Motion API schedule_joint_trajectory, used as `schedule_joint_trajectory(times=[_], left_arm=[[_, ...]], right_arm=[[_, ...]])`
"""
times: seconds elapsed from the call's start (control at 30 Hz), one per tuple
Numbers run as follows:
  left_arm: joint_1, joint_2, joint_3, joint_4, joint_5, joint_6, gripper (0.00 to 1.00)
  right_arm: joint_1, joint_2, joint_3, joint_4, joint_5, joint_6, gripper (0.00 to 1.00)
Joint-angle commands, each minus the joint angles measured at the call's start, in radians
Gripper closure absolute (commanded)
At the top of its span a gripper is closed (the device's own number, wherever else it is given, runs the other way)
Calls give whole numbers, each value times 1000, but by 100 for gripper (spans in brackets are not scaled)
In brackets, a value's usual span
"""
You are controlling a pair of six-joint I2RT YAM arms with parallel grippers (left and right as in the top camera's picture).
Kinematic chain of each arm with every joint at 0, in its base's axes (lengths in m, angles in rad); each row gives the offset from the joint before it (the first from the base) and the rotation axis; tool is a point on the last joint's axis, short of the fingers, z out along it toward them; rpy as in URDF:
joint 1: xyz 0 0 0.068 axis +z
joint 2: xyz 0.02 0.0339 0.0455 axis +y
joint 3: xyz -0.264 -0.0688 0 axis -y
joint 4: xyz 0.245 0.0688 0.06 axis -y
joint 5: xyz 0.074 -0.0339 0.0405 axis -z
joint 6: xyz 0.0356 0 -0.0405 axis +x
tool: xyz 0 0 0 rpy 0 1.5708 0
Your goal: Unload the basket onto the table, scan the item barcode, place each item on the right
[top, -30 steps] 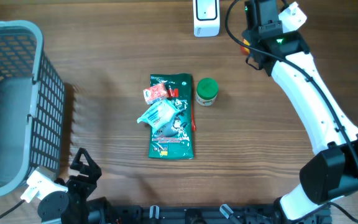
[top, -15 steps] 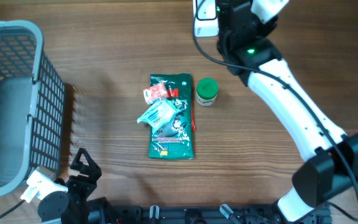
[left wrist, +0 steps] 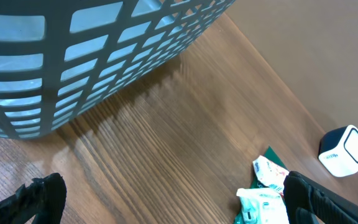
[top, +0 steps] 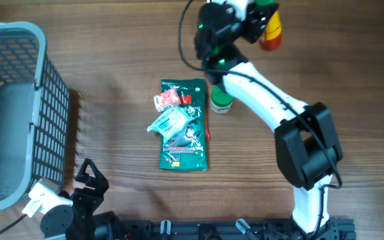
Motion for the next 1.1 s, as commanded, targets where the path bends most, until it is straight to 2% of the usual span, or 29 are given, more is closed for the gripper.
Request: schedule_joint_trajectory(times=[0.0,0.37,0.57,0.67,0.73,0.87,0.93,0.97,1.07], left_arm=[[2,-3,-3,0,-13,-6,0],[2,-3,-3,0,-13,-6,0],[2,-3,-3,0,-13,-6,0],[2,-3,-3,0,-13,-6,0],[2,-3,-3,0,-13,-6,0],[2,-3,-3,0,-13,-6,0],[2,-3,-3,0,-13,-6,0],[2,-3,-3,0,-13,-6,0],[2,-3,-3,0,-13,-6,0]], right_arm=[[35,-20,11,9,38,-151,95],[86,-144,10,-27,37,-156,95],[91,-341,-14,-166,38,-142,96],[93,-429,-37,-334,38,-40,94],[107,-491,-56,-539,38,130,93],[156,-602,-76,-1163,-5,736,92],[167,-648,-76,-1424,-274,1011,94],[140,-669,-76,-1569,-514,1209,96],[95,-658,-89,-1680,-691,1392,96]])
